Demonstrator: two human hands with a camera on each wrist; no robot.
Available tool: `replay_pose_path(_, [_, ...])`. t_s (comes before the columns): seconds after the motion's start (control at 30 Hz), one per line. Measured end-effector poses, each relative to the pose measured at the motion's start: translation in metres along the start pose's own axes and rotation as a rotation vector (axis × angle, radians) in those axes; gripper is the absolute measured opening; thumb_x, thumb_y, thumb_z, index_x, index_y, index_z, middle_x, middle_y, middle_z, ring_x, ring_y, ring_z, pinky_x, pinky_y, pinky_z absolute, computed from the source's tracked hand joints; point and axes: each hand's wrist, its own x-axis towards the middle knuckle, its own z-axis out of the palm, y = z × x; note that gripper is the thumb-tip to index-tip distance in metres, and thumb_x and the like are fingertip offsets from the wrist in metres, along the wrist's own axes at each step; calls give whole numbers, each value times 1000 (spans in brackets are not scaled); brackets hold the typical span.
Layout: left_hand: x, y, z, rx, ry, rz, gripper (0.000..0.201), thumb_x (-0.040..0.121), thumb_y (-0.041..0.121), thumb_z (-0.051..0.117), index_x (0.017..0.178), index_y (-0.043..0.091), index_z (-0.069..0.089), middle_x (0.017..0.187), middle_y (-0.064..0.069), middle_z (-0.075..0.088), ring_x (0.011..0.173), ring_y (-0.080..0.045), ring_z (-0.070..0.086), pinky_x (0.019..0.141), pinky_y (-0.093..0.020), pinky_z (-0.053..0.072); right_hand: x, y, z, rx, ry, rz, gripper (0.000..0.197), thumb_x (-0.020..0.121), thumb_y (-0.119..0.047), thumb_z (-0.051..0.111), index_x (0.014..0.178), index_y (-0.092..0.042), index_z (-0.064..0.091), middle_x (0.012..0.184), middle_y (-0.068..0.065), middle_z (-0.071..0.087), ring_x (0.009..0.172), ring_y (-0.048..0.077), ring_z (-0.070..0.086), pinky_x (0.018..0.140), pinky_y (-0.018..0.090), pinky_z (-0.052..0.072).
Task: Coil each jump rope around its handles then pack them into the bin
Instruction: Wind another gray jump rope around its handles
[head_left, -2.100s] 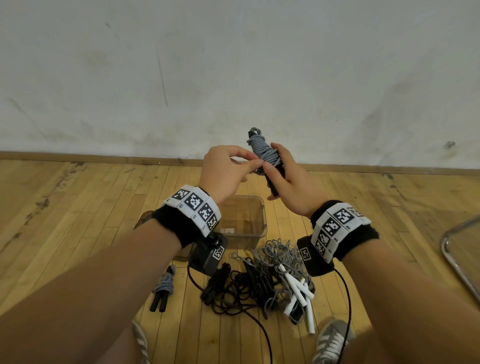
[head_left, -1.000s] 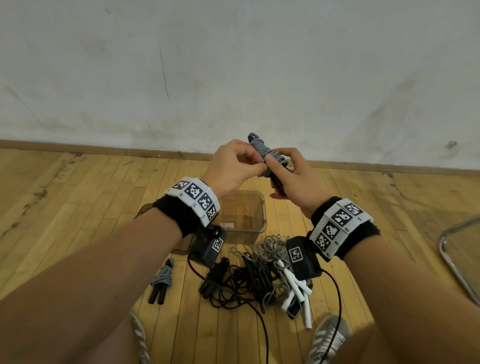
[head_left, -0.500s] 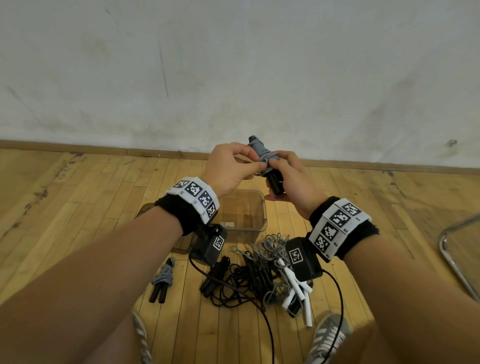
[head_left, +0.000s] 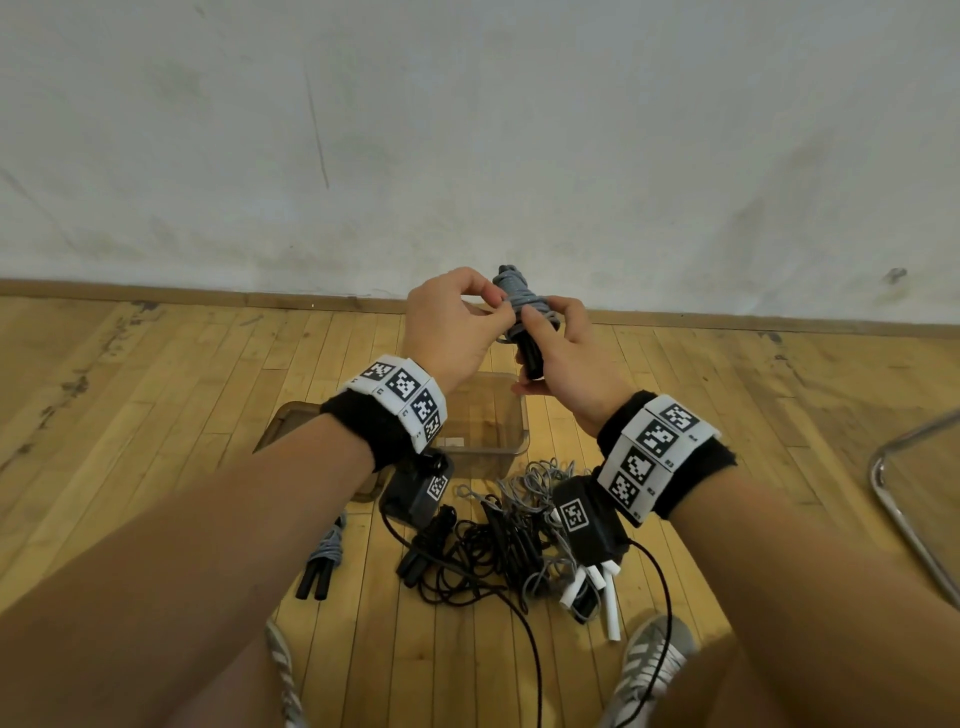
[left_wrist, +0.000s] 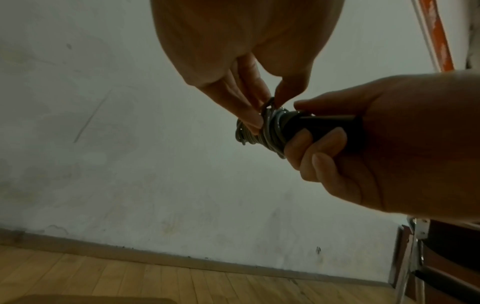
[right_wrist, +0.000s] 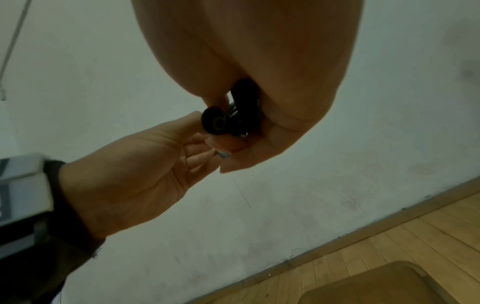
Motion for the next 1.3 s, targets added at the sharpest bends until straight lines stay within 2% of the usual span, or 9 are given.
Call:
replay_pose_path(0.2, [9, -1, -9, -110, -196, -51, 12, 92, 15, 74, 93, 17, 62, 96, -6, 73, 88, -23, 71, 82, -45, 61, 2, -4, -7, 43, 32, -23, 31, 106, -26, 49, 135, -17, 46, 81, 4, 60, 60, 8, 59, 61, 35, 59])
replay_pose_path(0.33, [9, 5, -17, -294, -355, -182, 12, 97, 11, 67, 101, 16, 57, 101, -11, 74, 82, -9, 70, 67, -28, 59, 2, -6, -8, 76, 12, -35, 29, 106, -22, 50, 135, -18, 50, 78, 3, 61, 59, 7, 59, 59, 32, 58])
replay_pose_path(0.47, [10, 7, -17, -403, -356, -244, 16, 97, 3, 65, 91, 16, 58, 80, 0, 64, 54, -3, 48, 54, -19, 42, 4, -6, -10, 98, -29, -60, 26, 106, -21, 50, 132, -23, 52, 80, 2, 62, 62, 9, 60, 64, 36, 59])
replay_pose_path(0.7, [8, 10, -20, -507, -296, -311, 15, 93, 2, 70, 92, 12, 59, 69, -1, 54, 45, -5, 36, 48, -19, 36, 7, -2, -11, 154, -65, -82, 31, 107, -22, 50, 138, -19, 51, 75, 2, 61, 60, 10, 59, 66, 35, 58])
replay_pose_path(0.87, [11, 7, -25, -480, -251, -375, 32, 85, 11, 81, 88, 16, 50, 63, 1, 49, 44, -8, 29, 41, -19, 29, 7, 1, -14, 183, -81, -102, 34, 108, -22, 48, 140, -12, 52, 76, 6, 60, 58, 10, 56, 69, 33, 59])
replay_pose_path(1.07, [13, 5, -23, -372, -253, -496, 48, 76, 39, 89, 104, 11, 61, 82, -3, 62, 45, -7, 32, 42, -20, 32, 8, 2, -16, 191, -80, -103, 35, 108, -25, 49, 140, -12, 52, 77, 5, 61, 59, 12, 57, 70, 34, 58])
replay_pose_path(1.17, [13, 9, -21, -277, -252, -439, 52, 75, 53, 85, 106, 14, 73, 62, 12, 59, 44, -7, 29, 42, -21, 26, 6, 1, -17, 223, -91, -84, 37, 108, -26, 47, 141, -11, 51, 76, 3, 61, 60, 13, 56, 70, 33, 57])
replay_pose_path(1.23, [11, 10, -21, -202, -230, -384, 47, 78, 56, 81, 103, 16, 77, 60, 19, 60, 47, -2, 41, 46, -19, 31, 5, 1, -17, 240, -111, -64, 36, 108, -26, 46, 141, -12, 52, 77, 4, 59, 60, 15, 55, 70, 33, 58])
replay_pose_path(1.3, [7, 7, -21, -177, -221, -350, 45, 80, 57, 78, 102, 18, 79, 79, 15, 70, 61, 0, 53, 54, -19, 39, 4, 1, -16, 193, -129, -52, 34, 108, -28, 45, 139, -17, 53, 81, 5, 61, 63, 16, 58, 71, 36, 59])
